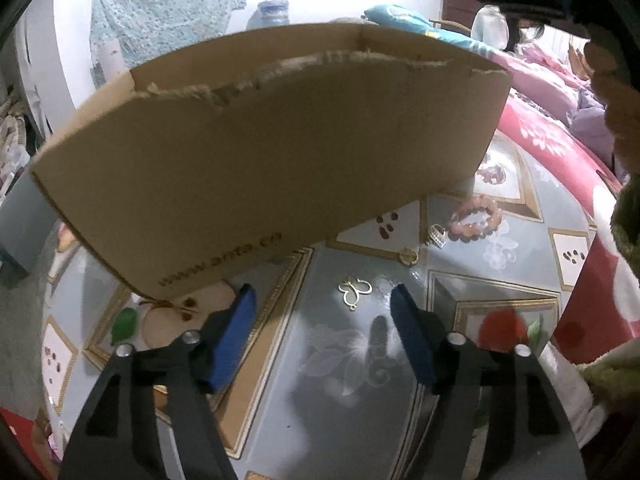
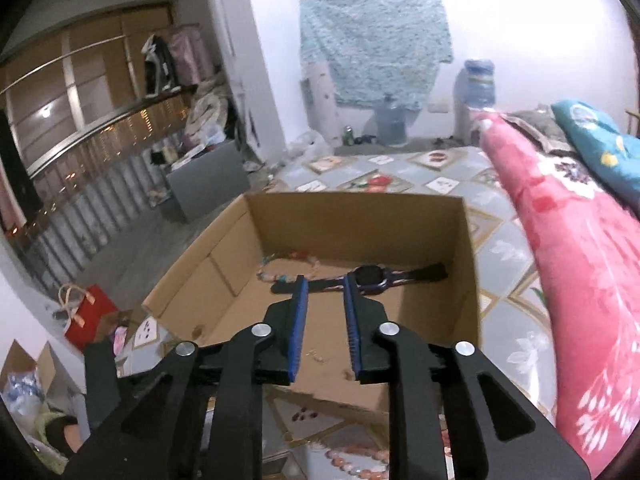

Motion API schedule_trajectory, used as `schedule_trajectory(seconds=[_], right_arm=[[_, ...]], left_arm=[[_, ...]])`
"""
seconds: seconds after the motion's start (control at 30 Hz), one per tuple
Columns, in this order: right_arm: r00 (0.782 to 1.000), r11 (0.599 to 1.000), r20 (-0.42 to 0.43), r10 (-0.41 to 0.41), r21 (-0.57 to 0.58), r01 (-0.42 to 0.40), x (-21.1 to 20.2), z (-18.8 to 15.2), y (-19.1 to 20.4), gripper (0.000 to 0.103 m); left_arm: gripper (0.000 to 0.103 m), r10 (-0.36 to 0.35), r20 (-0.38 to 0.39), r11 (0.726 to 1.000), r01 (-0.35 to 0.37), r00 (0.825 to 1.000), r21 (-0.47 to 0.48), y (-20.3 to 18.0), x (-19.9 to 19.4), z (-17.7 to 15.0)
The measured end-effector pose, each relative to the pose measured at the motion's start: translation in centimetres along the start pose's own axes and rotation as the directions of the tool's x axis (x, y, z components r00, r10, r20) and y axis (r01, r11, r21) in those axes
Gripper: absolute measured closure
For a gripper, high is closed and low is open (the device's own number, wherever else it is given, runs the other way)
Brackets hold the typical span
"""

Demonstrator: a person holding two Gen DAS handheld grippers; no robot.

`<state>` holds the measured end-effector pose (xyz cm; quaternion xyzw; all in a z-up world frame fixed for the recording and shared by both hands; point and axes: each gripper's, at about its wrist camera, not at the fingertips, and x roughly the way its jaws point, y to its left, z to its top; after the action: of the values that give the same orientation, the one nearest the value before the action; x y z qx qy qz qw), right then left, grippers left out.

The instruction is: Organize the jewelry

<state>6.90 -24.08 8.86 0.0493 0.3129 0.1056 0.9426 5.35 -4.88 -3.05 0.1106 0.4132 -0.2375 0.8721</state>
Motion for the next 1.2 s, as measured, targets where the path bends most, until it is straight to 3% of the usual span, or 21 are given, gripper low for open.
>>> schedule_trajectory(seconds=[0.13, 0.23, 0.3, 0.37, 0.47, 0.6, 0.77, 0.9, 1.07, 1.2], right_arm=[[1.000, 1.000, 0.008, -0.003, 0.001, 0.003, -1.6, 0.0, -0.3, 0.080], [1.000, 0.998, 0.020, 0.013, -0.062, -0.012, -3.6, -0.6, 0.4, 0.066], [0.999, 0.992, 0.013, 0.041, -0.121, -0.039, -5.2, -1.5, 1.4, 0.049], [0.998, 0.984, -0.016, 0.058, -0.167, -0.060, -6.0, -2.4, 2.3, 0.038], [0.992, 0.981, -0.106, 0.061, -0.174, -0.079, -6.1, -5.1, 3.4, 0.030], [0.969, 0.999, -0.248, -0.002, -0.032, -0.006, -4.0, -8.9, 1.9, 0.026], [0.904, 0.980, -0.408, -0.125, 0.094, 0.178, -0.9, -13.0, -0.8, 0.026], [0.874, 0.974, -0.468, -0.129, 0.107, 0.201, 0.8, -14.5, -0.8, 0.025], [0.873, 0.976, -0.466, -0.146, 0.074, 0.203, 1.9, -14.8, 0.0, 0.015], [0.884, 0.978, -0.457, -0.104, 0.113, 0.174, 2.0, -14.7, 0.1, 0.008]], left_arm=[[0.026, -0.006, -0.020, 1.000, 0.006, 1.000, -0.003, 0.1, 0.6, 0.0], [0.021, -0.009, -0.033, 1.000, 0.010, 0.999, 0.015, -0.3, 0.9, -0.1], [0.017, -0.009, -0.039, 1.000, 0.010, 0.999, 0.024, -0.5, 0.8, -0.2], [0.012, -0.010, -0.050, 1.000, 0.011, 0.999, 0.026, -0.5, 0.9, -0.3], [0.006, -0.005, -0.059, 1.000, 0.007, 0.998, 0.030, -0.4, 1.0, -0.5], [0.006, -0.003, -0.062, 0.999, 0.006, 0.998, 0.044, -0.4, 1.0, -0.7], [0.006, 0.004, -0.053, 1.000, -0.003, 0.999, 0.031, -0.5, 0.9, -0.9], [0.006, 0.014, -0.073, 1.000, -0.012, 0.997, 0.027, -0.5, 0.9, -0.9], [0.006, 0.013, -0.104, 1.000, -0.010, 0.995, 0.028, -0.5, 1.0, -0.6], [0.006, 0.010, -0.112, 1.000, -0.007, 0.994, 0.028, -0.5, 1.1, -0.5]])
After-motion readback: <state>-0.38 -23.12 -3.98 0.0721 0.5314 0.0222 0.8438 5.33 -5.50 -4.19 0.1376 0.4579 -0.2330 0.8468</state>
